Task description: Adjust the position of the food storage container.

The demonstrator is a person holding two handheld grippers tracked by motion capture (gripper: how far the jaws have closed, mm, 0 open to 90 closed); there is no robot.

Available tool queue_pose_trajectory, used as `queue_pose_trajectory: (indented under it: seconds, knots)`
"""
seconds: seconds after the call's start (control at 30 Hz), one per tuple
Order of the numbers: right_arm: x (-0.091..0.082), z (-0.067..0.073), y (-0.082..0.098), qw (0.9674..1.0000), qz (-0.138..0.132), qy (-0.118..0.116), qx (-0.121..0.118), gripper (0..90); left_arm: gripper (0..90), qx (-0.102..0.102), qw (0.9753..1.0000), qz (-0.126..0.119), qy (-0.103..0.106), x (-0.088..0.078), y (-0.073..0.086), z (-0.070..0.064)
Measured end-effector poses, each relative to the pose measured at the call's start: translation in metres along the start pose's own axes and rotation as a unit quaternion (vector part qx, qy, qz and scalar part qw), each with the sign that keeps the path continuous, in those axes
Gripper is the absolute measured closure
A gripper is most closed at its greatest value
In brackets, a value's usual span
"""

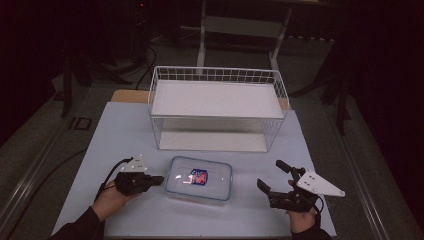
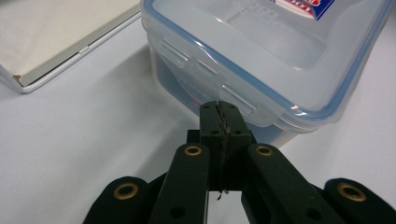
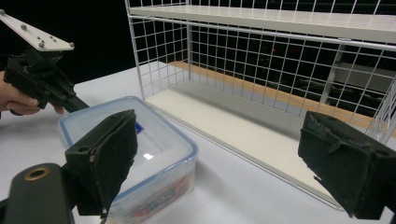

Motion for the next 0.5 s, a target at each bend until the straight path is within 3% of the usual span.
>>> queue_pose_trajectory:
  seconds: [0.07, 0.5]
  knots:
    - [0.0, 0.0, 0.0, 1.0, 0.0, -0.001, 0.0, 11.6, 89.5, -0.008, 1.0, -0.003, 0.004, 0.0, 0.0, -0.001]
    - [0.0, 0.0, 0.0, 1.0, 0.001, -0.001, 0.0, 11.6, 89.5, 0.017, 0.9992, 0.011, 0.034, 0.016, -0.005, -0.025]
Point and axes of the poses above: each handheld gripper's, and its own axes: x roughly forward along the jaws, y roughly out of its underside, z roughly to its left, the point moved 10 cm from there along x, roughly forward along the jaws, and after that the axes turned 7 degrees about -z, right-handed, at the moved point
